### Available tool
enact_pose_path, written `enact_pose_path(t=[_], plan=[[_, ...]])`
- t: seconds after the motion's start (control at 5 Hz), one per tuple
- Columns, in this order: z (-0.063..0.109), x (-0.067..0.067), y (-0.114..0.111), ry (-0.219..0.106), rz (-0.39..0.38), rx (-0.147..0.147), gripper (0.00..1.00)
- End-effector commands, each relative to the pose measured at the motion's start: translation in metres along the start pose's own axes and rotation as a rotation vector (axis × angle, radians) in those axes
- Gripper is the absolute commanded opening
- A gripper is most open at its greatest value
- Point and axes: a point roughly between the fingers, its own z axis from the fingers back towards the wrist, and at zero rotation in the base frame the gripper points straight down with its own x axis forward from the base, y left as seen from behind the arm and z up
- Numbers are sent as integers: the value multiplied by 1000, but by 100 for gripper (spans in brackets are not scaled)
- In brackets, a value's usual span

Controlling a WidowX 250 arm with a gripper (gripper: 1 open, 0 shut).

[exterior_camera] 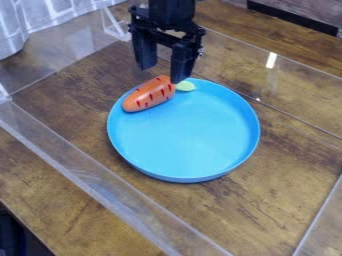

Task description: Put the carrot in the blue tray

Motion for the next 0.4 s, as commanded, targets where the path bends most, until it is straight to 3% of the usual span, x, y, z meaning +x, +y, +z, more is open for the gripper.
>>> enact_pose_path(t=[0.0, 0.2], plan=[[7, 10, 15, -53, 15, 14, 100], [-6, 12, 26, -50, 23, 17, 100]])
